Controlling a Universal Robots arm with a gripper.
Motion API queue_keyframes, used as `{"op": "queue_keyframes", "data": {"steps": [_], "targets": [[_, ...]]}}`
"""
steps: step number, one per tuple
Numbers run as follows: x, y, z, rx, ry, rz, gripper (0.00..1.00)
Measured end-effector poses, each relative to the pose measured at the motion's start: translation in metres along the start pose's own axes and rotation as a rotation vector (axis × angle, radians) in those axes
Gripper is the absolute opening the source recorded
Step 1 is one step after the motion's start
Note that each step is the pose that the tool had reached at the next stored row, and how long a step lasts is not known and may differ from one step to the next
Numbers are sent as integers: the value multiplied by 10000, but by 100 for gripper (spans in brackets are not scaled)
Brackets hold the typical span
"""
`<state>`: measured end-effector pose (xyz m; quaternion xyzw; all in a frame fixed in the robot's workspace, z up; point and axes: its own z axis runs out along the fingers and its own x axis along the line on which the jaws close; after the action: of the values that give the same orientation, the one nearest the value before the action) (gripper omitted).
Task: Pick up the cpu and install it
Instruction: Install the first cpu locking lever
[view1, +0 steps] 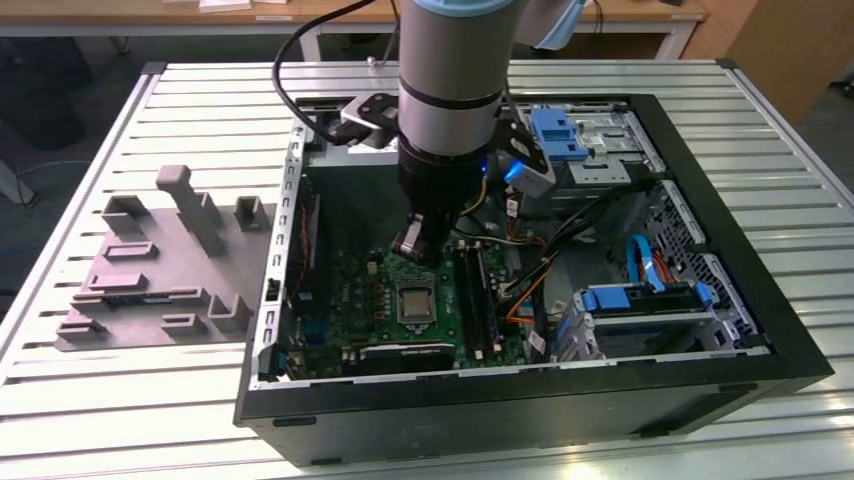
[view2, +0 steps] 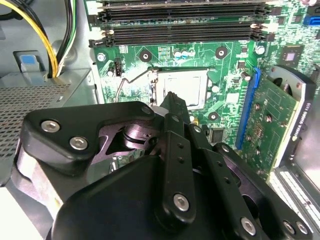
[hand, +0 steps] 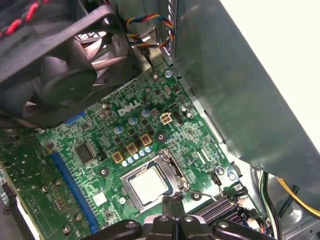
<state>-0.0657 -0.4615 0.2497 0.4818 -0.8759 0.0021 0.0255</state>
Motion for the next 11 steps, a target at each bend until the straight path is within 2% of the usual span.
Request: {"op": "queue_keyframes", "data": {"steps": [2,7,11], "targets": [[2,1,-36,2,-1,0,11],[-2,-4,-39,5,-5,-1,11],[-53,-46,-41,5,-4,0,11]]}}
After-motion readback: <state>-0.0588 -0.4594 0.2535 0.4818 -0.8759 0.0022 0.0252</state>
